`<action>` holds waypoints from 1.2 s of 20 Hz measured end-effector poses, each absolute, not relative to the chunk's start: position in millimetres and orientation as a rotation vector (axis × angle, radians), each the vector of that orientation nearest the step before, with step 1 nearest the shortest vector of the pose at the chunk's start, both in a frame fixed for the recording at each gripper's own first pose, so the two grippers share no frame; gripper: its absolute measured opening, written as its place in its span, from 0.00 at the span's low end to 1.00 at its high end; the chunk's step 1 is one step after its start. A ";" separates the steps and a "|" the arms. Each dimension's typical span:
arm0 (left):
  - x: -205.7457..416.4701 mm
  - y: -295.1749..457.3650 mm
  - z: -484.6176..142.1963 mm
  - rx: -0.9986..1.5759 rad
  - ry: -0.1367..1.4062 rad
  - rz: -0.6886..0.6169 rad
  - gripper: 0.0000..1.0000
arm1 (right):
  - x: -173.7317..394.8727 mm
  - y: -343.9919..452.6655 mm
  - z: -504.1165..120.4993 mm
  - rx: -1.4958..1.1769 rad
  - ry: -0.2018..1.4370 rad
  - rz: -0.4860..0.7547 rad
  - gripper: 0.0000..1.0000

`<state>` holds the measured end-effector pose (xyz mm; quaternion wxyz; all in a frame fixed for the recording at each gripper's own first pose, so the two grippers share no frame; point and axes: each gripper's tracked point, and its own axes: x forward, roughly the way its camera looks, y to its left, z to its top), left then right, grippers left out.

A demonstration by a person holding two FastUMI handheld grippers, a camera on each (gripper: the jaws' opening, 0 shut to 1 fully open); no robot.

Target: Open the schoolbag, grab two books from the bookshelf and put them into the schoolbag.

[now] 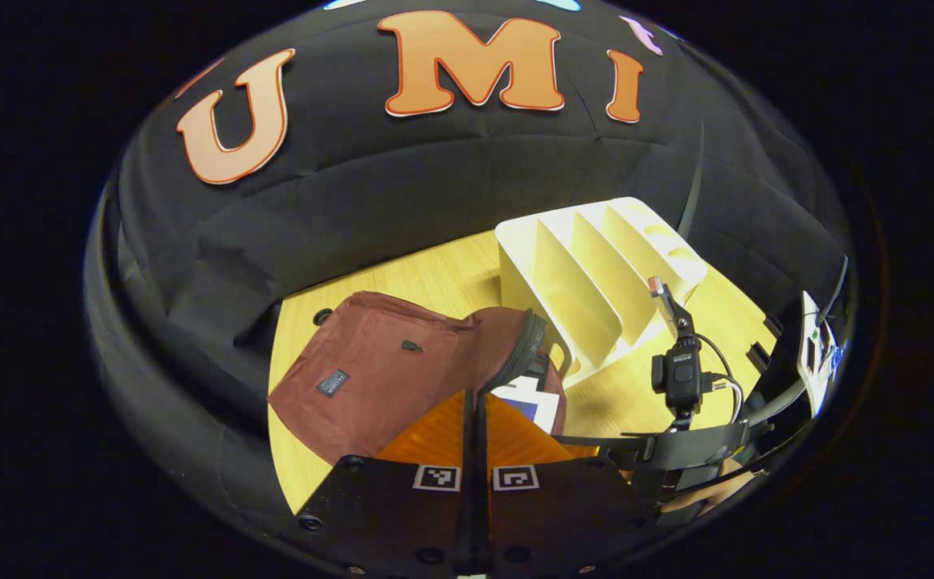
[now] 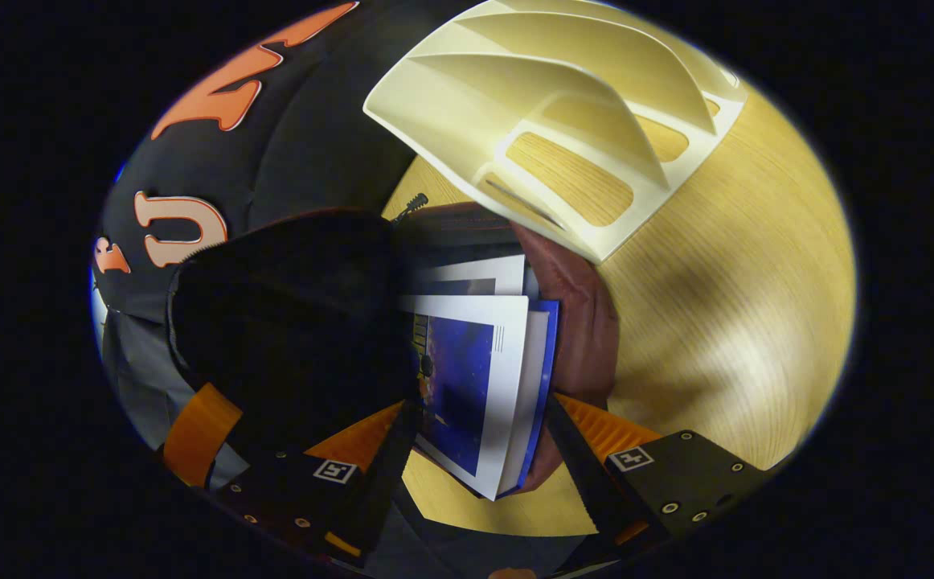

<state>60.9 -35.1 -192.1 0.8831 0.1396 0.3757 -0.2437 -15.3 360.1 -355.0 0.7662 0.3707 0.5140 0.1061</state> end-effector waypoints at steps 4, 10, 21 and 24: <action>54.8 -31.2 -192.7 0.263 0.785 -0.480 0.01 | -8.0 320.7 -345.7 0.851 1.090 0.150 0.98; 32.4 -34.0 -210.1 0.268 0.805 -0.445 0.01 | 12.2 256.7 -327.5 0.780 1.061 0.133 0.98; -1.9 -36.7 -225.8 0.218 0.776 -0.361 0.99 | 27.1 174.0 -280.3 0.788 1.011 0.149 0.98; 5.7 -45.4 -207.7 0.147 0.702 -0.339 1.00 | 31.2 152.6 -258.8 0.622 0.934 0.188 0.97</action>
